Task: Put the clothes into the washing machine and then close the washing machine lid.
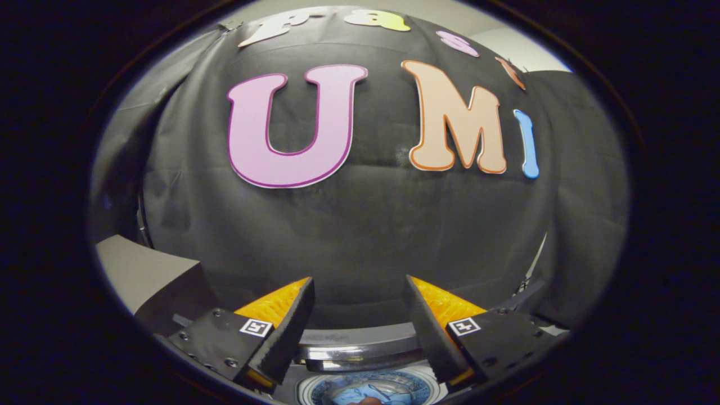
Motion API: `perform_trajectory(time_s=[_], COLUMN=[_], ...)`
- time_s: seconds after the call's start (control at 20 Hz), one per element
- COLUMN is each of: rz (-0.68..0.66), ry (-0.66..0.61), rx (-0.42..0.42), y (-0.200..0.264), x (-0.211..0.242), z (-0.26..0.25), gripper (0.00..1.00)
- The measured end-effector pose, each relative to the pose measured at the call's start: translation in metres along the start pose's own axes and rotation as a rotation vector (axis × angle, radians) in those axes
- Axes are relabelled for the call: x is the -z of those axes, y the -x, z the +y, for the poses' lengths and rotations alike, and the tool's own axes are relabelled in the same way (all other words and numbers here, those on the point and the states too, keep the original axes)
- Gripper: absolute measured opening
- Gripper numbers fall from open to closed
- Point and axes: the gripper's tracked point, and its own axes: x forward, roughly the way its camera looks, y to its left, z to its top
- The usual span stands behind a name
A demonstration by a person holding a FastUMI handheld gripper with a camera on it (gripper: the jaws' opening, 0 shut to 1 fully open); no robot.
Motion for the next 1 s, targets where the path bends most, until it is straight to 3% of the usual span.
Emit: perform_trajectory(time_s=[1.0], rz=[-0.003], ry=[0.007], rx=[0.001], y=[0.037], x=[0.024], z=[-0.006], gripper=[0.98])
